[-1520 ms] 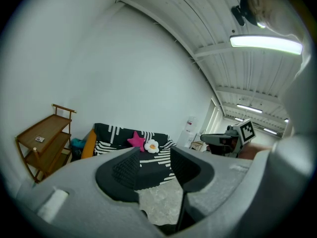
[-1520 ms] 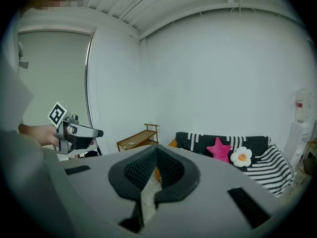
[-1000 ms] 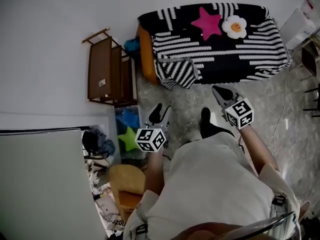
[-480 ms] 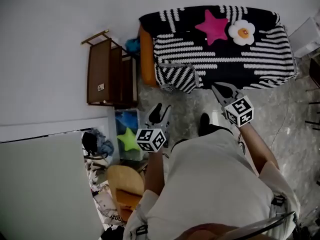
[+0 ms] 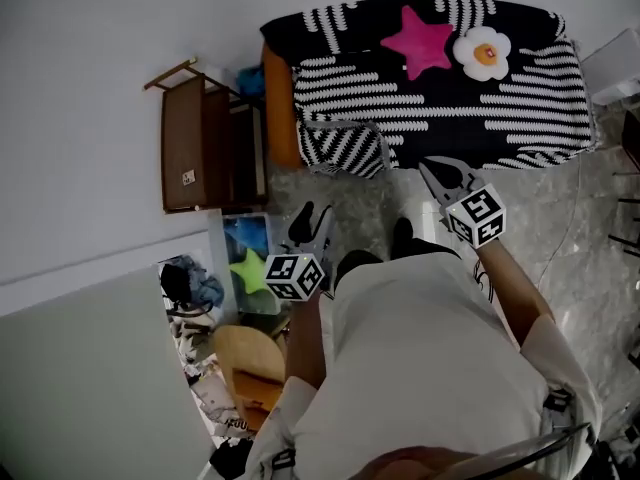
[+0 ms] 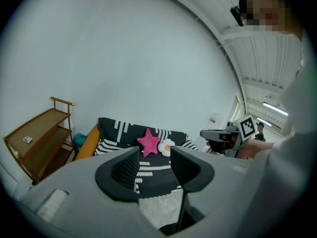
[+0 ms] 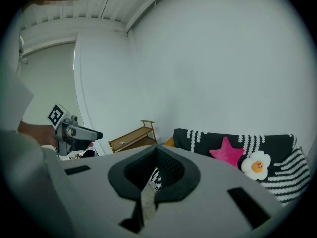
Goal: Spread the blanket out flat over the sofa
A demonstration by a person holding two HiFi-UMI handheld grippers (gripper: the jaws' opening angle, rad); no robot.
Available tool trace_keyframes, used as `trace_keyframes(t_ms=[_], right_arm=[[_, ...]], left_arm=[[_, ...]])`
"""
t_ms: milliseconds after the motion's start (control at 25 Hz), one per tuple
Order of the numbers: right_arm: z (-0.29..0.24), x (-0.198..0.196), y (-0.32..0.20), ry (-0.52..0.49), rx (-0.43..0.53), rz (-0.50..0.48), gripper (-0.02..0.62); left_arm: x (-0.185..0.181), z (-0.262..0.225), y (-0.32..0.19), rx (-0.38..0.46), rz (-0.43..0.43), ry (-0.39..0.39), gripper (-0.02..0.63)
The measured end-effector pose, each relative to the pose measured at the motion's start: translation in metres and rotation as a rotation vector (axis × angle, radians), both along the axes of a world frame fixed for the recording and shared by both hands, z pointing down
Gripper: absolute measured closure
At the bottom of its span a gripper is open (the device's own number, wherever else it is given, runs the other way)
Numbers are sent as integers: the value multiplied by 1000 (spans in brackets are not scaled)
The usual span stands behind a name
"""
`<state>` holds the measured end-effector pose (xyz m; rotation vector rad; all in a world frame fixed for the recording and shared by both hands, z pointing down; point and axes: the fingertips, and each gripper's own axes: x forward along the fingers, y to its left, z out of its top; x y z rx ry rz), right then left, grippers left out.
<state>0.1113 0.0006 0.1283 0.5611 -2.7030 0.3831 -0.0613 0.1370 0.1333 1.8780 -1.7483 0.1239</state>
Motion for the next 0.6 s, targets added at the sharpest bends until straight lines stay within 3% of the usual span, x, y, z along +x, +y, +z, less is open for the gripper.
trace_keyframes(t_ms=[280, 600], right_arm=[[19, -1, -23, 16, -49, 42, 598], [42, -30, -46, 59, -79, 115, 598]], left_arm=[[-5, 14, -30, -31, 38, 6, 416], [-38, 43, -73, -49, 137, -2, 416]])
